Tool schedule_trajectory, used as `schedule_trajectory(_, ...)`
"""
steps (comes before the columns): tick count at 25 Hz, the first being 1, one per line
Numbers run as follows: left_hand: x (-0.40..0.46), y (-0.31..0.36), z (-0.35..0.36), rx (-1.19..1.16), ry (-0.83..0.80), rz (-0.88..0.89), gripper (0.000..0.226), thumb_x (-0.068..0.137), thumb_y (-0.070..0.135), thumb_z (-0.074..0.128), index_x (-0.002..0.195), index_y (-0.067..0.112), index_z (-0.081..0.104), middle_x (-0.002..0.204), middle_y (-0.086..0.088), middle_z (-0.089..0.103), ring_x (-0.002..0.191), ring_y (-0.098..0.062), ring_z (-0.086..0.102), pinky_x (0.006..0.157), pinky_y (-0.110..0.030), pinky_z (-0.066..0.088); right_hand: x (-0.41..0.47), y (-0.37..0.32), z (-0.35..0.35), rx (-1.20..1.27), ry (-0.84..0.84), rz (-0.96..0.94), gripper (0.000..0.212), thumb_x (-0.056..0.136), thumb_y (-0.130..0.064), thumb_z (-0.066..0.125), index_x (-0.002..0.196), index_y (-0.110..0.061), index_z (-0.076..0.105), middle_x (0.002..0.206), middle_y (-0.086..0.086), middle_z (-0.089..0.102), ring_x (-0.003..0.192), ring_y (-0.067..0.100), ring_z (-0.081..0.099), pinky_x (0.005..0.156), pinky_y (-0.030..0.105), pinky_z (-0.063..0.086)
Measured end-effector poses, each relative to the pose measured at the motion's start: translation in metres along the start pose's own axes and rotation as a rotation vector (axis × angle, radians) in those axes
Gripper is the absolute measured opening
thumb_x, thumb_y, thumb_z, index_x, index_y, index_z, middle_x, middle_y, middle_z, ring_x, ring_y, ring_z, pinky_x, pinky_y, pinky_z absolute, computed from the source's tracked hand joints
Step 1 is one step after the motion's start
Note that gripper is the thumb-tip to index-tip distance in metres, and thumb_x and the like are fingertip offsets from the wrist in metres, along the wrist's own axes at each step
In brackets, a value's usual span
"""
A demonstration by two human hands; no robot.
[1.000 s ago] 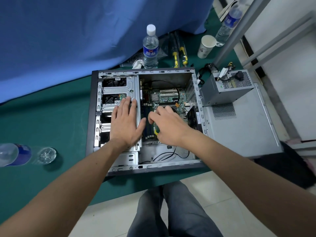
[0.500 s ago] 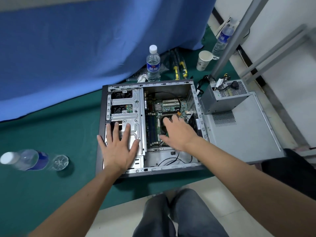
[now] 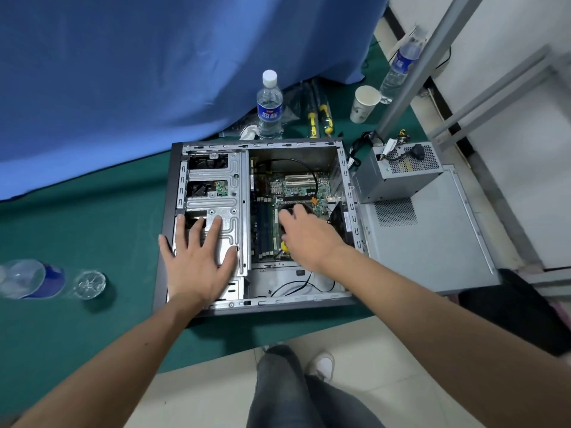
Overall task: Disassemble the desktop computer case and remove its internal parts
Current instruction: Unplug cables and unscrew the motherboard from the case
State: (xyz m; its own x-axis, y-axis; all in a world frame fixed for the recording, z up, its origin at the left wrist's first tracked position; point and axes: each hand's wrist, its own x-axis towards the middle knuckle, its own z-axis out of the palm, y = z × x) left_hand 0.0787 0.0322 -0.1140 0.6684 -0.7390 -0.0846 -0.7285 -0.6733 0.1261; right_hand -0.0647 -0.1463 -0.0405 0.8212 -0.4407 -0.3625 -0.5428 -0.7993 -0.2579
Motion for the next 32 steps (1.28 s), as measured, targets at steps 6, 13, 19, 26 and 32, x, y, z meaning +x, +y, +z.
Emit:
schedule_trajectory(6,0.0,-0.001,0.002,-0.001,0.026,-0.002,0.068,0.092,0.066,0.02,0.153,0.037,0.02,0.152,-0.005,0.036,0.15,-0.026,-0.003,0.116,-0.06,0.001,-0.002,-0.008,0.002,-0.034,-0.038,0.002,0.04,0.098,-0.037,0.051,0.129,-0.015,0.037,0.12,0.013,0.04,0.079,0.026,0.046,0.063,0.038,0.042)
schedule_trajectory(13,0.001,-0.002,0.006,0.011,0.04,-0.001,0.067,0.092,0.067,0.019,0.153,0.037,0.019,0.15,-0.004,0.039,0.15,-0.025,-0.003,0.116,-0.06,0.001,0.001,-0.013,-0.002,-0.068,-0.047,-0.061,0.045,0.088,-0.017,0.061,0.127,-0.015,0.039,0.123,0.012,0.038,0.107,0.032,0.043,0.075,0.038,0.04)
schedule_trajectory(19,0.0,-0.003,0.007,0.011,0.05,-0.001,0.067,0.093,0.067,0.02,0.153,0.038,0.019,0.149,-0.005,0.04,0.15,-0.025,-0.003,0.116,-0.06,0.001,0.006,-0.005,-0.004,0.021,-0.009,-0.083,0.031,0.09,-0.005,0.055,0.116,-0.016,0.043,0.109,0.006,0.038,0.096,0.026,0.044,0.075,0.039,0.042)
schedule_trajectory(26,0.001,-0.003,0.007,0.005,0.056,-0.001,0.067,0.092,0.067,0.019,0.152,0.038,0.021,0.148,-0.005,0.041,0.15,-0.026,-0.001,0.115,-0.06,0.001,0.006,-0.002,0.001,0.003,-0.012,0.034,0.022,0.101,-0.026,0.046,0.118,-0.013,0.043,0.117,0.012,0.044,0.09,0.032,0.054,0.068,0.04,0.042)
schedule_trajectory(32,0.001,-0.002,0.006,-0.003,0.056,-0.004,0.068,0.092,0.068,0.019,0.152,0.037,0.021,0.147,-0.005,0.041,0.15,-0.025,-0.001,0.115,-0.06,0.002,0.005,-0.001,-0.008,0.038,-0.087,-0.045,0.04,0.092,-0.03,0.062,0.123,-0.016,0.043,0.12,0.011,0.042,0.105,0.031,0.048,0.08,0.043,0.049)
